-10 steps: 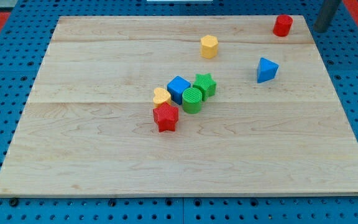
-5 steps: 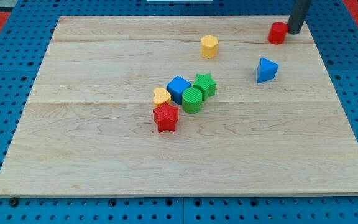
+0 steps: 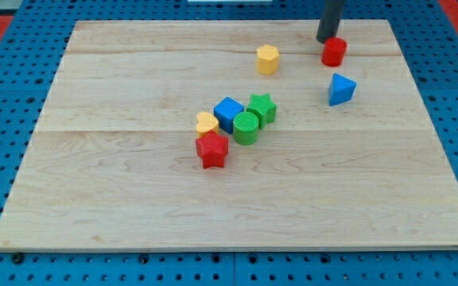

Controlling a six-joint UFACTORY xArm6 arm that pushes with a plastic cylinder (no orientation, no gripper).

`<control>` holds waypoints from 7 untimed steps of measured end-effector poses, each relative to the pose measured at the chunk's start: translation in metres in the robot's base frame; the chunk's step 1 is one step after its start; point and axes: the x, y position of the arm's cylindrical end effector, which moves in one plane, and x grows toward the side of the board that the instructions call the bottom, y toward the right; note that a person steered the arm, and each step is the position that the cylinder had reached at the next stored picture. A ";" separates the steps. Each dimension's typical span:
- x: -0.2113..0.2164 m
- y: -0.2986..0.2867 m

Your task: Move the red circle towards the right centre

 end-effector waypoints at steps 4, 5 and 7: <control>0.015 0.043; 0.026 0.033; 0.032 -0.009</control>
